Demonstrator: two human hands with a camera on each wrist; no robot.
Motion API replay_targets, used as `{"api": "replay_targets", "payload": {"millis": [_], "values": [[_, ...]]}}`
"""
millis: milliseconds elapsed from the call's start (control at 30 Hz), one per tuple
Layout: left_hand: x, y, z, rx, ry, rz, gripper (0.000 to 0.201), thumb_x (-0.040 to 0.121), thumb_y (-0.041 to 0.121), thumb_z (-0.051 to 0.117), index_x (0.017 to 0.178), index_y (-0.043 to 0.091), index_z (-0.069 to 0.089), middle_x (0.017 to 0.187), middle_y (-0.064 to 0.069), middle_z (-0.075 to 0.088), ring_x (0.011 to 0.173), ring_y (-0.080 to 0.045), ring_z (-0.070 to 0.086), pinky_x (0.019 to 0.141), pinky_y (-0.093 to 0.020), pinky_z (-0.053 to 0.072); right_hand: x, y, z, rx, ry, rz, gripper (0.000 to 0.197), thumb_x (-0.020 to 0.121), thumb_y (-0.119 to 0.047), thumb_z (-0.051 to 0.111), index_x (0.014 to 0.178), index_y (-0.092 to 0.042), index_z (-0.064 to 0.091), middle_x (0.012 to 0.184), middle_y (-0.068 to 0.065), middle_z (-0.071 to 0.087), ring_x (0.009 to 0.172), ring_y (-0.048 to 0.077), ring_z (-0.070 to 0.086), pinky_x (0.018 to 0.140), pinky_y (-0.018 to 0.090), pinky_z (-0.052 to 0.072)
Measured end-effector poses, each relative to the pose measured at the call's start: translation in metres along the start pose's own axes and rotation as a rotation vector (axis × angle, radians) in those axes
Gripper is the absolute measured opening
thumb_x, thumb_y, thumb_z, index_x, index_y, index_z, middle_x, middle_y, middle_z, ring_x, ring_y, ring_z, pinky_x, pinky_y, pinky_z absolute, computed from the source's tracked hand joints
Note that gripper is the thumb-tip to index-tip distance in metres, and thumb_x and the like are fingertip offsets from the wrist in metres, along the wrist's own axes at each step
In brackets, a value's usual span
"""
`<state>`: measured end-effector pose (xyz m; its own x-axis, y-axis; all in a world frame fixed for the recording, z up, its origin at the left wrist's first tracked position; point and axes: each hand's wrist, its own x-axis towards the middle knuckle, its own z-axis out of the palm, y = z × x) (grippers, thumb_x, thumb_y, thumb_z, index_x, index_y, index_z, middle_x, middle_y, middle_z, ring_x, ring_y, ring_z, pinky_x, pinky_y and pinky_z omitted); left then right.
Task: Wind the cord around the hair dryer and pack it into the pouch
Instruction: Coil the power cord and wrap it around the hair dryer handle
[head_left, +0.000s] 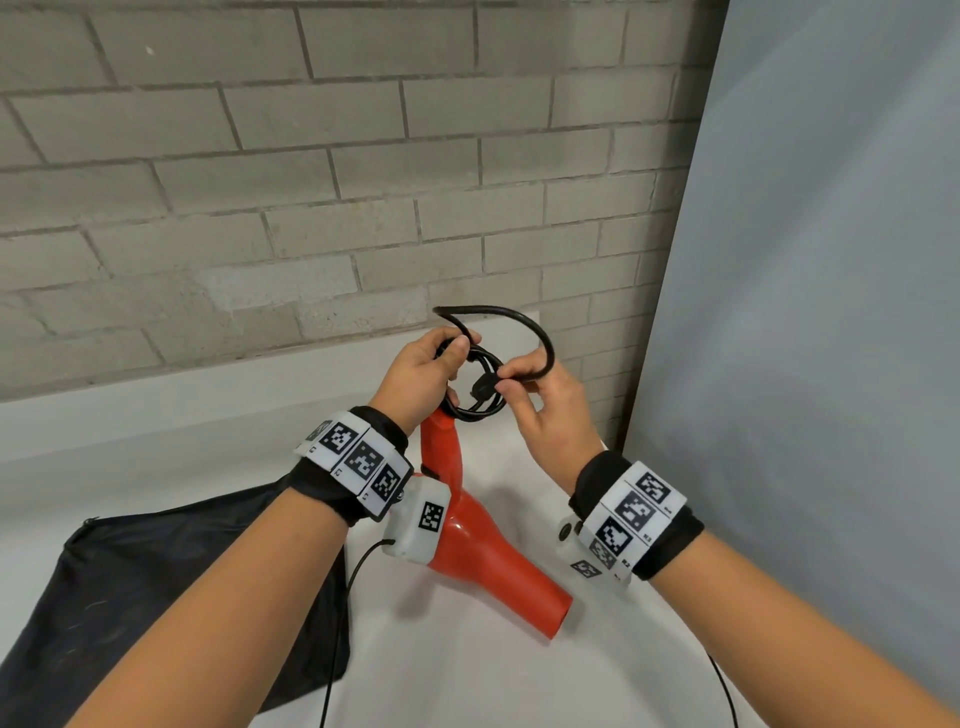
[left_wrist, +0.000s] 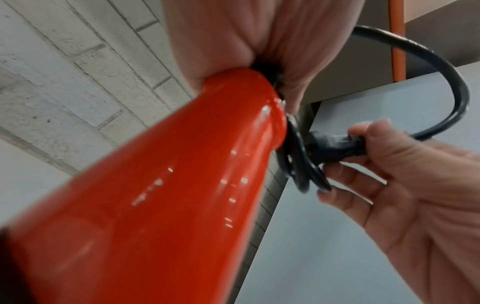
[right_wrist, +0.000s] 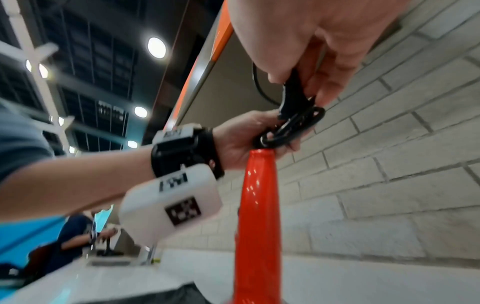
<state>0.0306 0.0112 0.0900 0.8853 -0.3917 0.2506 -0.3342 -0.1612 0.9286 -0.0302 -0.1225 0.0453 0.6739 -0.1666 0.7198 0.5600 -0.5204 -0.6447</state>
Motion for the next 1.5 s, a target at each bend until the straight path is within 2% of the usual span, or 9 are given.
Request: {"api": "replay_targets", "payload": {"millis": [233,433,567,733,1000,1067,1200,1367,1500], "values": [[-0.004,0.005,0.006,-0.023,-0.026,0.000,0.017,0.095,0.020,0.042,0.099,0.017,0.058,0.070,0.006,0.046,0.044,-0.002,0.048,0.041,-0.012,0.041,-0.001,-0.002,0.005,-0.012,0.021,0.006,0.014,0.081,-0.019,0.060,0.085,-0.006,0.064,0.084,0.011,0.065,0.084,0.011,0.056,0.080,0.012,0.043],[-0.005,0.006,0.014,0.012,-0.122,0.024,0.022,0.094,0.016,0.043,0.109,0.011,0.058,0.062,-0.001,0.048,0.038,-0.002,0.047,0.045,-0.013,0.043,0.006,-0.001,0.012,-0.214,0.075,0.074,0.017,0.079,0.000,0.059,0.092,-0.005,0.050,0.092,0.000,0.040,0.082,0.015,0.046,0.071,0.021,0.043],[-0.004,0.004,0.011,-0.043,-0.136,0.042,0.028,0.095,0.013,0.040,0.118,0.021,0.054,0.061,-0.004,0.043,0.043,-0.003,0.045,0.050,-0.015,0.046,0.016,0.000,0.012,0.054,-0.155,0.248,0.049,0.085,0.002,0.048,0.128,-0.013,0.028,0.082,0.000,0.059,0.071,0.016,0.058,0.068,0.027,0.050],[-0.005,0.006,0.008,-0.118,-0.148,-0.008,0.027,0.096,0.013,0.038,0.114,0.010,0.057,0.074,-0.004,0.051,0.042,-0.002,0.044,0.045,-0.014,0.045,0.002,0.016,-0.002,-0.055,-0.328,0.140,0.054,0.085,-0.028,0.049,0.131,-0.025,0.020,0.060,-0.001,0.052,0.052,0.018,0.049,0.056,0.033,0.046],[-0.005,0.004,0.000,-0.182,-0.085,-0.040,0.027,0.095,0.009,0.038,0.080,0.017,0.059,0.071,-0.003,0.049,0.037,-0.002,0.038,0.039,-0.014,0.042,-0.025,0.086,-0.043,-0.645,-0.755,0.684,0.034,0.098,-0.021,0.029,0.107,-0.004,0.057,0.097,0.016,0.061,0.087,0.030,0.059,0.075,0.031,0.047],[-0.007,0.003,-0.003,-0.164,-0.083,-0.015,0.025,0.094,0.009,0.041,0.079,0.017,0.060,0.071,-0.001,0.047,0.038,-0.002,0.039,0.040,-0.014,0.042,-0.031,0.091,-0.046,-0.573,-0.777,0.813,0.029,0.096,-0.017,0.032,0.107,-0.006,0.056,0.086,0.012,0.061,0.067,0.024,0.058,0.060,0.024,0.047],[-0.009,0.001,-0.001,-0.120,-0.081,0.028,0.023,0.093,0.007,0.045,0.079,0.018,0.060,0.063,-0.003,0.038,0.039,-0.003,0.038,0.042,-0.015,0.043,-0.022,0.074,-0.036,-0.332,-0.806,0.701,0.034,0.091,-0.006,0.037,0.119,-0.014,0.054,0.101,0.007,0.065,0.088,0.018,0.055,0.082,0.022,0.041],[-0.008,0.001,0.001,-0.104,-0.067,0.050,0.023,0.092,0.005,0.046,0.079,0.019,0.058,0.058,-0.002,0.037,0.038,-0.003,0.038,0.042,-0.016,0.043,-0.002,0.031,-0.012,0.143,-0.830,0.545,0.046,0.087,0.010,0.043,0.129,-0.010,0.045,0.108,-0.002,0.057,0.098,0.002,0.055,0.082,0.012,0.046],[-0.011,0.004,-0.001,-0.113,-0.081,0.036,0.021,0.090,0.005,0.048,0.078,0.018,0.058,0.054,0.002,0.040,0.038,-0.003,0.039,0.041,-0.015,0.042,0.004,0.024,0.001,0.223,-0.651,0.542,0.023,0.095,-0.003,0.040,0.082,-0.011,0.056,0.067,-0.001,0.051,0.054,-0.002,0.056,0.064,0.018,0.046]]}}
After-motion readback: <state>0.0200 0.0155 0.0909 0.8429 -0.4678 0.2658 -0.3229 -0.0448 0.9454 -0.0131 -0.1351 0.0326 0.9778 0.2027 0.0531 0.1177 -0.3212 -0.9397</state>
